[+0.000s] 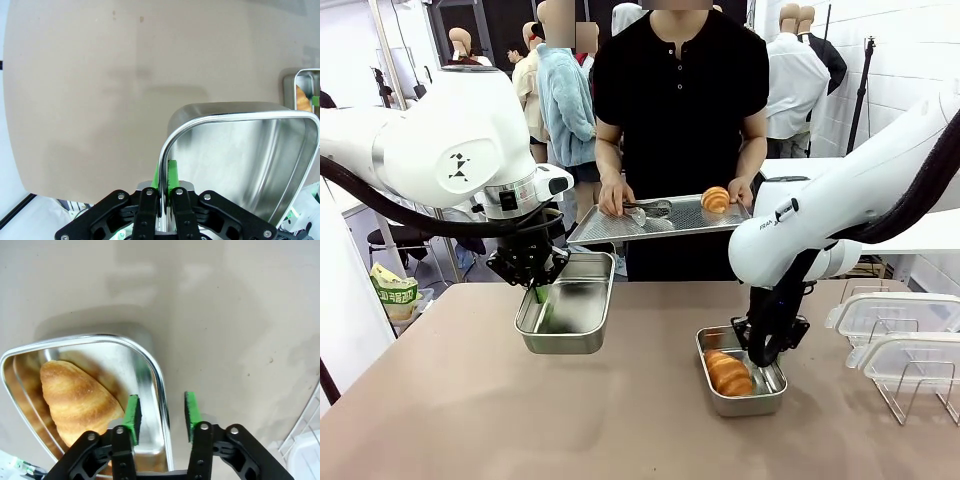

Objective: Place the bread in airtight containers.
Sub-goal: Once an object is inside an Airtight Container , place the container in the center of the table.

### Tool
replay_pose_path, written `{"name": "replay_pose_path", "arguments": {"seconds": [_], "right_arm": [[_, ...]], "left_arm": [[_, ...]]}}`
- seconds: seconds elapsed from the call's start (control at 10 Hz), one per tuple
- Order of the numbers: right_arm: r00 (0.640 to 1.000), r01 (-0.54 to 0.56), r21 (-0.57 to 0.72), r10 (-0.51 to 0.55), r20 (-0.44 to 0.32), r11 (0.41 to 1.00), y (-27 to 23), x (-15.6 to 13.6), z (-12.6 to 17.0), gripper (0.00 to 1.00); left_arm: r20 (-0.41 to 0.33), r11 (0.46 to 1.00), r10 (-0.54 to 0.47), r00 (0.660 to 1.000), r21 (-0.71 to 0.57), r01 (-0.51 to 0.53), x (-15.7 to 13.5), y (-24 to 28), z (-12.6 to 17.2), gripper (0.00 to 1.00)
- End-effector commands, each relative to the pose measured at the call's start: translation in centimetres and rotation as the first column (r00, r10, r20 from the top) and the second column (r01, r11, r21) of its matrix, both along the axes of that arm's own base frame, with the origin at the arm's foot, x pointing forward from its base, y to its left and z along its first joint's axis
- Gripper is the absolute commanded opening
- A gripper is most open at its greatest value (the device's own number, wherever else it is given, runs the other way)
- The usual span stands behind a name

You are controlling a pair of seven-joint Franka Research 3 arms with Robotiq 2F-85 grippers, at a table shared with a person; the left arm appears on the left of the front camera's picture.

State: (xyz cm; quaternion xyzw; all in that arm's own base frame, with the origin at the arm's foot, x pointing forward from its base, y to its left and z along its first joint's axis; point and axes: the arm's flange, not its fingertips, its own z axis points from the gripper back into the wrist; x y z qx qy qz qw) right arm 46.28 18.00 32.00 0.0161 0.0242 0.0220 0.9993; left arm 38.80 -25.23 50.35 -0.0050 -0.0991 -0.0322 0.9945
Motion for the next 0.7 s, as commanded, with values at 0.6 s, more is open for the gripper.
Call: {"name": "replay_pose_path", "arguments": {"seconds": [0.6], "right_arm": [[0.998,0.015,-0.017,-0.016,-0.066,1.0,0.15,0.02,0.91,1.0]], "left_arm": [[0.006,1.0,-0.001,1.0,0.0,0.001,0.0,0.11,0.29,0.0]]}}
